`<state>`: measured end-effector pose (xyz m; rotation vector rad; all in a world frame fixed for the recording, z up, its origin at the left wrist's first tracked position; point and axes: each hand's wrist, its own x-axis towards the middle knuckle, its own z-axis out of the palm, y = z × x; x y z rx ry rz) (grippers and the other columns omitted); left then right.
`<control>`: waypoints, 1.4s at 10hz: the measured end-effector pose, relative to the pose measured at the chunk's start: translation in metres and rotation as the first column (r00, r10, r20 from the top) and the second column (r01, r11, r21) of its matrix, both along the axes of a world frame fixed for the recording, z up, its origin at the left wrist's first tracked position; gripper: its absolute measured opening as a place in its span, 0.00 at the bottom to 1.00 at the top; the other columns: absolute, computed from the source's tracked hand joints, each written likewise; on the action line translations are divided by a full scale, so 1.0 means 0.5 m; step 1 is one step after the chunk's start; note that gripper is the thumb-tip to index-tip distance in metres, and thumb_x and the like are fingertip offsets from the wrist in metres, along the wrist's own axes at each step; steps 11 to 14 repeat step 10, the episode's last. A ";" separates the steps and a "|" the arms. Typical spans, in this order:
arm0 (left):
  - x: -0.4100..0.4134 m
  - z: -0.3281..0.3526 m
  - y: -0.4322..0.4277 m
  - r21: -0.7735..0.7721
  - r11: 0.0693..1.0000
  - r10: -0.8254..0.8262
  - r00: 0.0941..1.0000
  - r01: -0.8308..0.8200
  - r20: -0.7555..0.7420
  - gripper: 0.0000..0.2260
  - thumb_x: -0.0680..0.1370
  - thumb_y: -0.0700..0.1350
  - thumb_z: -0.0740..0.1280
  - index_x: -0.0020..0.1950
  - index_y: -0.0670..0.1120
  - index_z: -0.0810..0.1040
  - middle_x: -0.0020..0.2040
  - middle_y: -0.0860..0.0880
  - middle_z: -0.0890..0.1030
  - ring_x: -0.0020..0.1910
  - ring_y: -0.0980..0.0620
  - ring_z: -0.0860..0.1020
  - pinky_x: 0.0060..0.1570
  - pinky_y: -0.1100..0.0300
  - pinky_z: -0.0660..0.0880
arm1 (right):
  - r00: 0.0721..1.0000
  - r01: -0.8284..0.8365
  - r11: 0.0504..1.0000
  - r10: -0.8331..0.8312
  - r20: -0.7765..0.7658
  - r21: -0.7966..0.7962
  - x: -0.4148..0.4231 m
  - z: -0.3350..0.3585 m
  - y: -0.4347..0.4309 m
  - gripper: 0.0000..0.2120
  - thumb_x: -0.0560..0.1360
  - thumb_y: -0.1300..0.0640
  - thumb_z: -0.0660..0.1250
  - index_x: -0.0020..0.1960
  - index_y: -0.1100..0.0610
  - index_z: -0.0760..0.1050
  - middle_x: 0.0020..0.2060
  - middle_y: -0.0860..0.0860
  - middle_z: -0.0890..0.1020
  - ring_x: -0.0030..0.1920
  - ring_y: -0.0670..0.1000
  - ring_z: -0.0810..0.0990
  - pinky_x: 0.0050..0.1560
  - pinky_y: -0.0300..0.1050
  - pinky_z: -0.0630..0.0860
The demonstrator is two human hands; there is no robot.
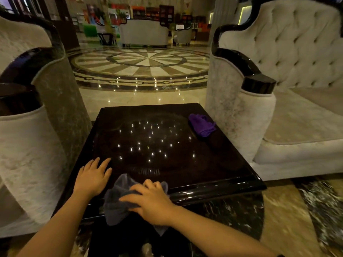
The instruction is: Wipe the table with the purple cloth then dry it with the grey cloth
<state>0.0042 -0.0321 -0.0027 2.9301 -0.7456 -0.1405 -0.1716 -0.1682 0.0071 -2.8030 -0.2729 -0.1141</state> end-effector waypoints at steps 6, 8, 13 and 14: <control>0.002 -0.004 0.003 -0.011 1.000 -0.025 0.999 0.025 0.040 0.23 0.81 0.54 0.49 0.75 0.52 0.53 0.76 0.42 0.58 0.75 0.43 0.56 0.74 0.48 0.56 | 0.492 0.840 0.533 -0.826 -0.276 -0.099 -0.028 0.009 -0.389 0.29 0.78 0.40 0.47 0.74 0.51 0.43 0.76 0.58 0.48 0.73 0.63 0.49 0.71 0.62 0.48; -0.001 0.001 0.005 -0.003 0.999 -0.032 0.999 0.032 0.042 0.23 0.81 0.54 0.49 0.75 0.52 0.53 0.76 0.43 0.58 0.75 0.43 0.56 0.74 0.48 0.57 | 0.475 0.833 0.531 -0.831 -0.291 -0.157 -0.026 0.018 -0.379 0.31 0.78 0.39 0.45 0.74 0.52 0.40 0.76 0.59 0.43 0.74 0.63 0.46 0.72 0.63 0.44; -0.011 0.013 0.006 -0.015 1.000 0.021 0.997 -0.020 0.074 0.24 0.80 0.54 0.50 0.75 0.51 0.52 0.76 0.42 0.58 0.74 0.43 0.59 0.70 0.48 0.62 | 0.543 0.820 0.564 -0.821 -0.178 -0.099 -0.011 0.027 -0.306 0.29 0.79 0.42 0.45 0.74 0.54 0.41 0.76 0.58 0.42 0.75 0.59 0.42 0.73 0.61 0.42; -0.011 0.013 0.006 -0.015 1.000 0.021 0.997 -0.020 0.074 0.24 0.80 0.54 0.50 0.75 0.51 0.52 0.76 0.42 0.58 0.74 0.43 0.59 0.70 0.48 0.62 | 0.543 0.820 0.564 -0.821 -0.178 -0.099 -0.011 0.027 -0.306 0.29 0.79 0.42 0.45 0.74 0.54 0.41 0.76 0.58 0.42 0.75 0.59 0.42 0.73 0.61 0.42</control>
